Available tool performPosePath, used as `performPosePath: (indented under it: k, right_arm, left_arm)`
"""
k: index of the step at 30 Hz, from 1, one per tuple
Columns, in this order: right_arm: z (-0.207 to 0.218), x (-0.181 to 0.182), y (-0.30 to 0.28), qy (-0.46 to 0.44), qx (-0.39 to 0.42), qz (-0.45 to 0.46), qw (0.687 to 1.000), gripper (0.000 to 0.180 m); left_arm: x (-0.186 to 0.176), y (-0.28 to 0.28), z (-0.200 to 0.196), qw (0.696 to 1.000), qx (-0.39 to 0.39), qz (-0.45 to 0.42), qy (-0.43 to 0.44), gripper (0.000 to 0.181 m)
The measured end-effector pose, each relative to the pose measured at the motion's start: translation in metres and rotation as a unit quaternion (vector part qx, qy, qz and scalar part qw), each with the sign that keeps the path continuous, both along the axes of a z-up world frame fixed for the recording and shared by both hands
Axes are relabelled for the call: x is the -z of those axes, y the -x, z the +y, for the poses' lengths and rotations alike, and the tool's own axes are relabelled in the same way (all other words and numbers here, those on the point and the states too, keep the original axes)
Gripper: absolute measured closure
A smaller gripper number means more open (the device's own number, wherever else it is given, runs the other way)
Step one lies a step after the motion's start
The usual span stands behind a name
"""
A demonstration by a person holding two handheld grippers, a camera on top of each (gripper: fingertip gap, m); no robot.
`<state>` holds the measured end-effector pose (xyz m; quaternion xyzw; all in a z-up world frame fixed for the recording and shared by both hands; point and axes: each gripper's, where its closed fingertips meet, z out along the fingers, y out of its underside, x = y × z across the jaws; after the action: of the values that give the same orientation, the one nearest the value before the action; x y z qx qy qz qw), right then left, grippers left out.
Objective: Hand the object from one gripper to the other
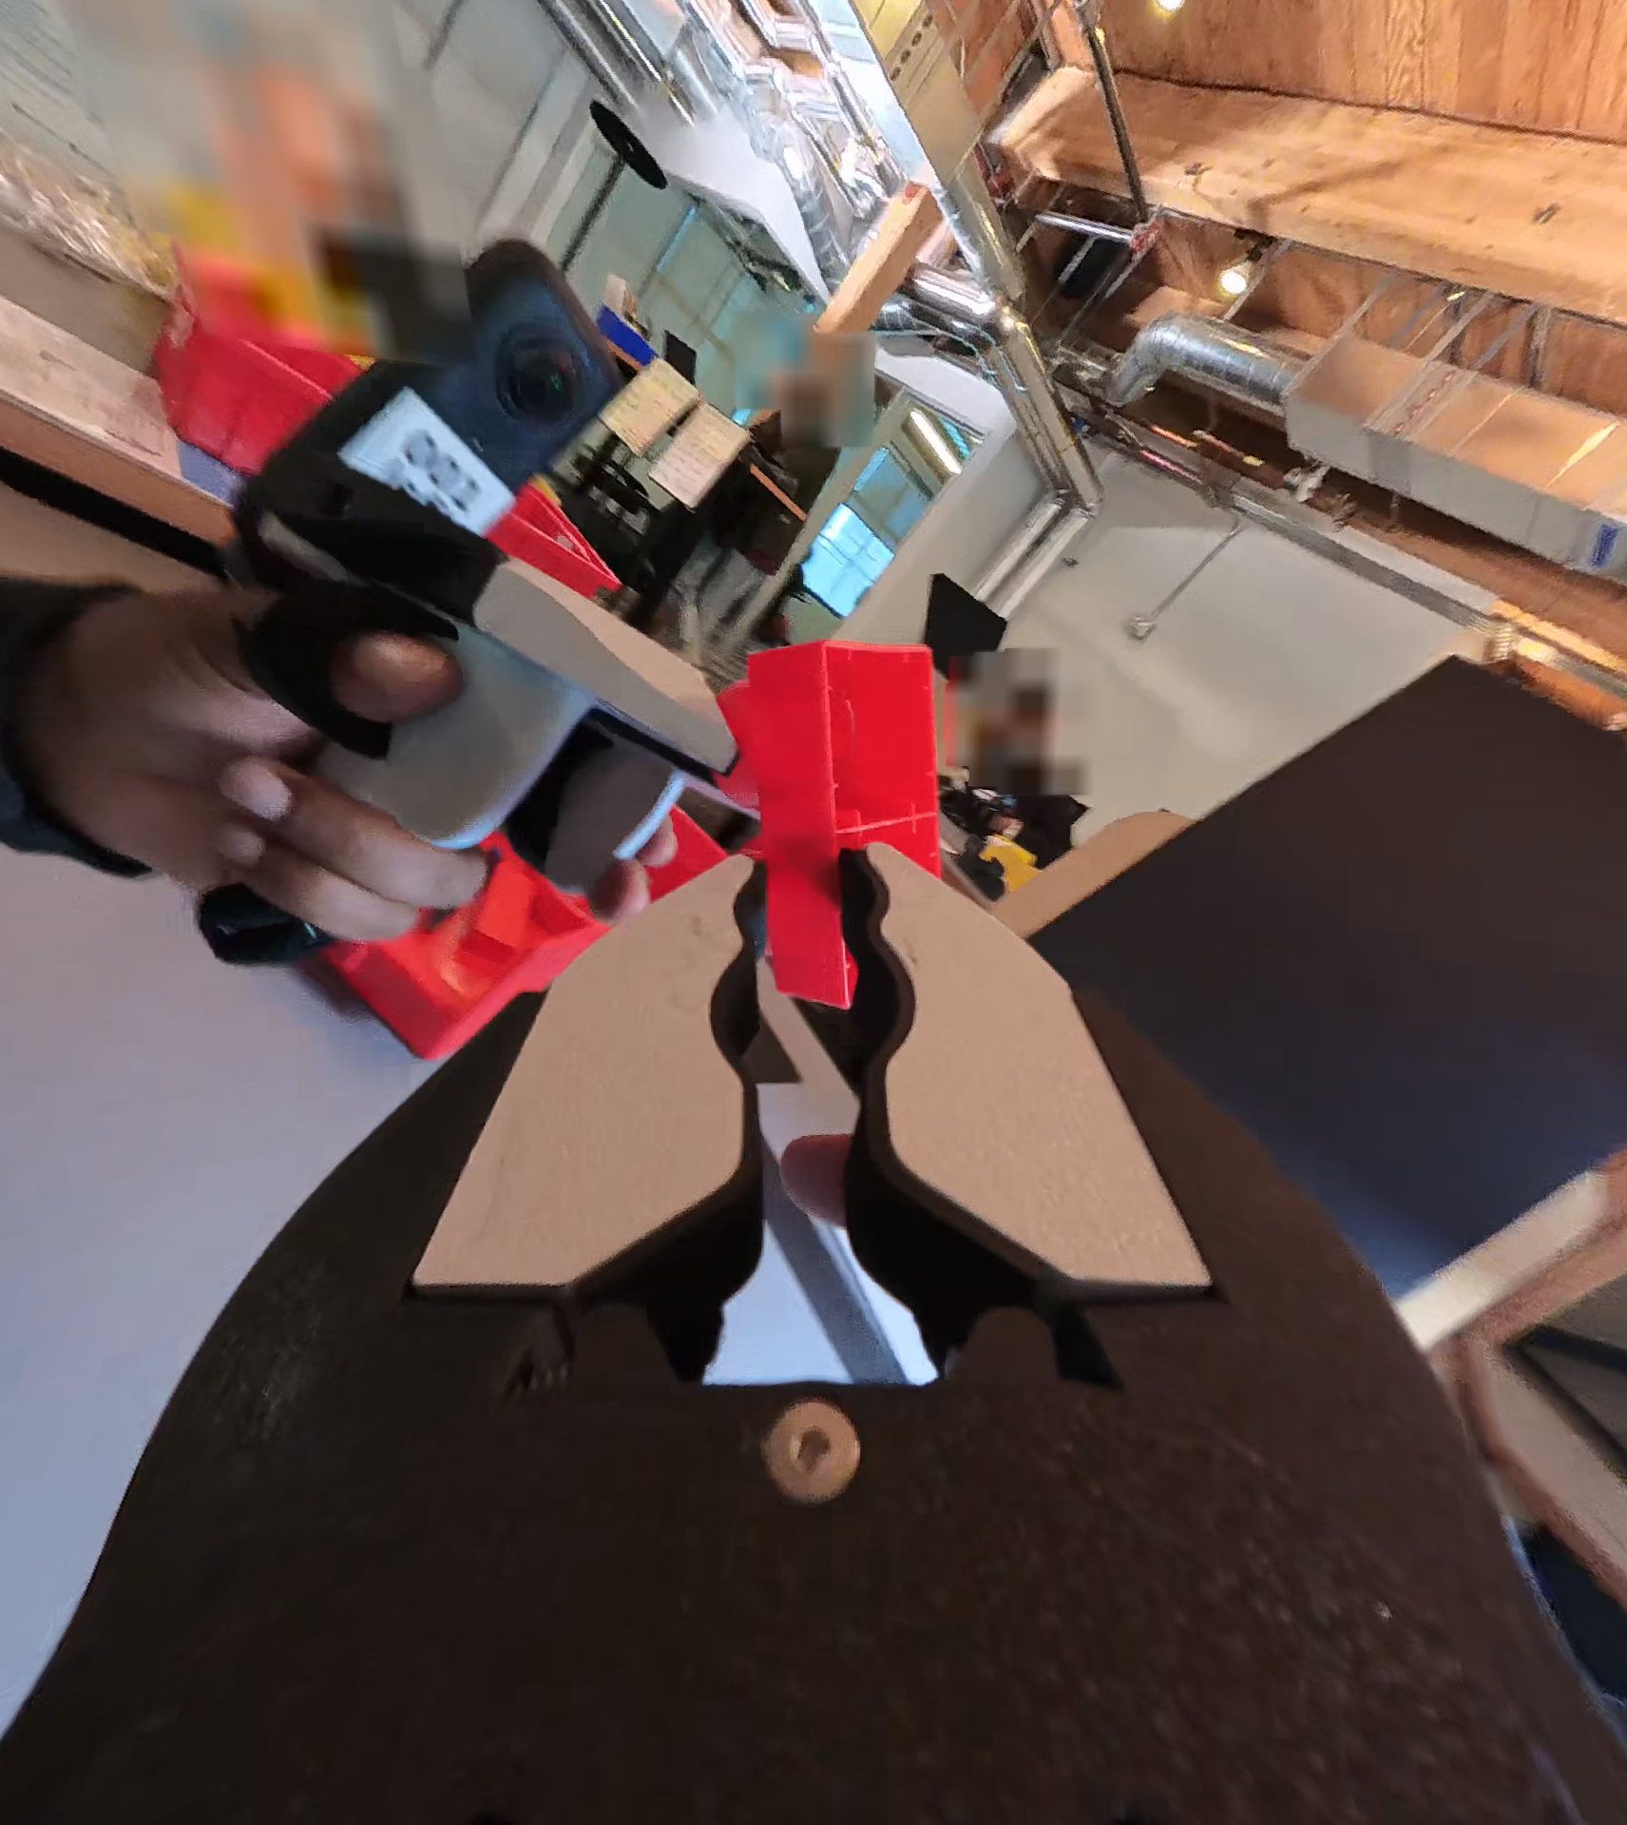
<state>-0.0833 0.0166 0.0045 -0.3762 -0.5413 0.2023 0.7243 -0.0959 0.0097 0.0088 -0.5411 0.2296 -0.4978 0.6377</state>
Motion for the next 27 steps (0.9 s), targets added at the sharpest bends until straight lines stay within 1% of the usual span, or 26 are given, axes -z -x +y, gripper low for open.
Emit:
performPosePath:
  k: [1, 2, 4, 6, 8, 9, 10, 11, 12, 13, 14, 16, 17, 19, 25, 27]
  right_arm:
    - [0.004, 0.000, -0.001, -0.022, 0.023, -0.005, 0.999, 0.167]
    - [0.009, 0.001, -0.003, -0.050, 0.049, -0.014, 0.997, 0.175]
    - [0.018, 0.003, -0.005, -0.110, 0.105, -0.027, 0.988, 0.175]
    - [0.028, 0.011, -0.003, -0.179, 0.164, -0.058, 0.968, 0.175]
    - [0.036, 0.024, 0.002, -0.225, 0.201, -0.096, 0.948, 0.175]
    - [0.040, 0.032, 0.005, -0.227, 0.208, -0.112, 0.945, 0.175]
    - [0.041, 0.037, 0.008, -0.222, 0.208, -0.120, 0.945, 0.175]
    - [0.041, 0.040, 0.010, -0.216, 0.202, -0.124, 0.947, 0.175]
    - [0.042, 0.044, 0.011, -0.209, 0.198, -0.134, 0.948, 0.175]
    - [0.044, 0.047, 0.010, -0.201, 0.200, -0.148, 0.947, 0.175]
    - [0.046, 0.049, 0.009, -0.198, 0.203, -0.157, 0.946, 0.175]
    - [0.048, 0.057, 0.009, -0.183, 0.196, -0.183, 0.946, 0.175]
    - [0.051, 0.062, 0.008, -0.166, 0.201, -0.202, 0.944, 0.175]
    - [0.055, 0.064, 0.007, -0.155, 0.206, -0.208, 0.943, 0.175]
    - [0.046, 0.078, 0.015, -0.141, 0.182, -0.242, 0.942, 0.175]
    - [0.042, 0.079, 0.016, -0.136, 0.170, -0.240, 0.946, 0.175]
  left_arm:
    - [0.001, 0.005, 0.003, 1.000, -0.020, 0.017, -0.001, 0.153]
    - [0.002, 0.009, 0.005, 0.999, -0.033, 0.032, 0.000, 0.152]
    - [0.005, 0.012, 0.007, 0.997, -0.045, 0.063, 0.018, 0.150]
    - [0.005, 0.013, 0.010, 0.994, -0.072, 0.081, 0.018, 0.147]
    - [0.009, 0.012, 0.015, 0.984, -0.128, 0.125, -0.006, 0.147]
    - [0.013, 0.011, 0.017, 0.971, -0.166, 0.169, -0.037, 0.149]
    - [0.017, 0.011, 0.019, 0.947, -0.208, 0.230, -0.080, 0.150]
    - [0.025, 0.012, 0.022, 0.913, -0.245, 0.304, -0.121, 0.154]
    - [0.034, 0.014, 0.025, 0.876, -0.268, 0.374, -0.146, 0.154]
    - [0.043, 0.015, 0.028, 0.848, -0.278, 0.425, -0.155, 0.153]
    - [0.049, 0.016, 0.029, 0.832, -0.282, 0.451, -0.158, 0.152]
    - [0.051, 0.015, 0.028, 0.819, -0.282, 0.468, -0.178, 0.158]
    - [0.052, 0.014, 0.028, 0.810, -0.280, 0.479, -0.191, 0.159]
    - [0.054, 0.015, 0.028, 0.776, -0.294, 0.514, -0.220, 0.160]
    - [0.085, 0.014, 0.039, 0.701, -0.293, 0.605, -0.237, 0.164]
    - [0.089, 0.019, 0.044, 0.680, -0.304, 0.621, -0.244, 0.178]
